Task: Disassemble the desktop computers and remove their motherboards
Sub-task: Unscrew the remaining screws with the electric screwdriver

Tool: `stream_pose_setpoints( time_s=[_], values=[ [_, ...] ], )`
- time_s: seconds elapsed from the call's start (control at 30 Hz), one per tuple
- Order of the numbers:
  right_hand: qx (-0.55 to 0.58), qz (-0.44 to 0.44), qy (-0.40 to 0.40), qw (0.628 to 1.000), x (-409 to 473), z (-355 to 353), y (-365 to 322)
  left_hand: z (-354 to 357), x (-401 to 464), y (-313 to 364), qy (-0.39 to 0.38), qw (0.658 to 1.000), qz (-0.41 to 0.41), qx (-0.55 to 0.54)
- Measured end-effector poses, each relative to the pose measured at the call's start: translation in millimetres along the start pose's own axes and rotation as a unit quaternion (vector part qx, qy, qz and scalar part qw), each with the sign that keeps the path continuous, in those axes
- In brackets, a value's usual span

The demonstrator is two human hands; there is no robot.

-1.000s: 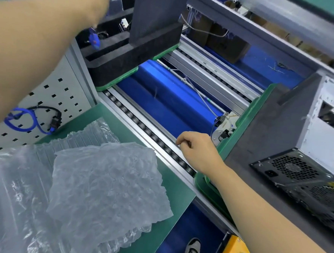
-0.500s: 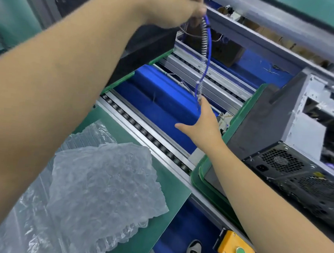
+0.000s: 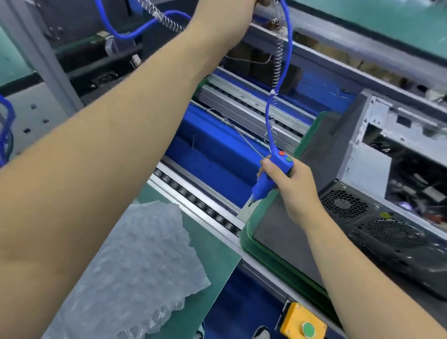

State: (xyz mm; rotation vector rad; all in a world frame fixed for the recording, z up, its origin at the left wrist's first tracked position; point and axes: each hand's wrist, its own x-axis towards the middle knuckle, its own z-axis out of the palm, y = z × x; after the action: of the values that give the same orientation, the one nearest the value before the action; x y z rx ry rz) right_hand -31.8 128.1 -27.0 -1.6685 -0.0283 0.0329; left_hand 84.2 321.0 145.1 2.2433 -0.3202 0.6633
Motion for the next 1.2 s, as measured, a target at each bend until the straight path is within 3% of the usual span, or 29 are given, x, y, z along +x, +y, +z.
stream_pose_setpoints(
  time_s=[0.1, 0.23, 0.3, 0.37, 0.43, 0.53, 0.6, 0.67, 0.73, 0.83, 0.9, 1.03, 1.2],
  values=[
    [0.082, -0.003, 0.046, 0.996, -12, -15, -15, 15, 7, 15, 0.001, 1.000, -0.006, 0.002],
    [0.162, -0.003, 0.111, 0.981, -20, -53, -46, 46, -6, 46, -0.013, 0.969, 0.055, 0.242],
    [0.192, -0.008, 0.101, 0.976, -25, -80, -64, 66, -18, 63, -0.001, 0.952, 0.086, 0.295],
    [0.231, -0.014, 0.077, 0.970, -31, -111, -83, 90, -33, 87, -0.005, 0.956, 0.173, 0.236],
    [0.236, -0.031, 0.068, 0.969, -36, -144, -99, 120, -49, 111, -0.063, 0.959, 0.250, 0.116],
    [0.151, -0.061, 0.085, 0.983, -43, -187, -108, 158, -74, 139, -0.174, 0.962, 0.211, -0.028],
    [0.117, -0.054, 0.107, 0.986, -45, -209, -103, 177, -88, 150, -0.111, 0.967, 0.227, 0.015],
    [0.122, -0.050, 0.143, 0.981, -45, -231, -92, 197, -95, 161, -0.021, 0.954, 0.294, 0.052],
    [0.127, -0.055, 0.180, 0.974, -41, -254, -78, 220, -101, 170, -0.059, 0.936, 0.346, 0.001],
    [0.096, -0.067, 0.214, 0.970, -32, -282, -58, 259, -103, 175, -0.253, 0.932, 0.260, 0.006],
    [0.073, -0.068, 0.230, 0.968, -24, -295, -46, 284, -103, 169, -0.300, 0.930, 0.204, 0.060],
    [0.071, -0.043, 0.225, 0.971, -7, -311, -24, 319, -102, 149, -0.294, 0.934, 0.160, 0.122],
    [0.161, -0.036, 0.174, 0.971, 14, -319, -8, 334, -97, 139, -0.264, 0.953, 0.088, 0.122]
  ],
)
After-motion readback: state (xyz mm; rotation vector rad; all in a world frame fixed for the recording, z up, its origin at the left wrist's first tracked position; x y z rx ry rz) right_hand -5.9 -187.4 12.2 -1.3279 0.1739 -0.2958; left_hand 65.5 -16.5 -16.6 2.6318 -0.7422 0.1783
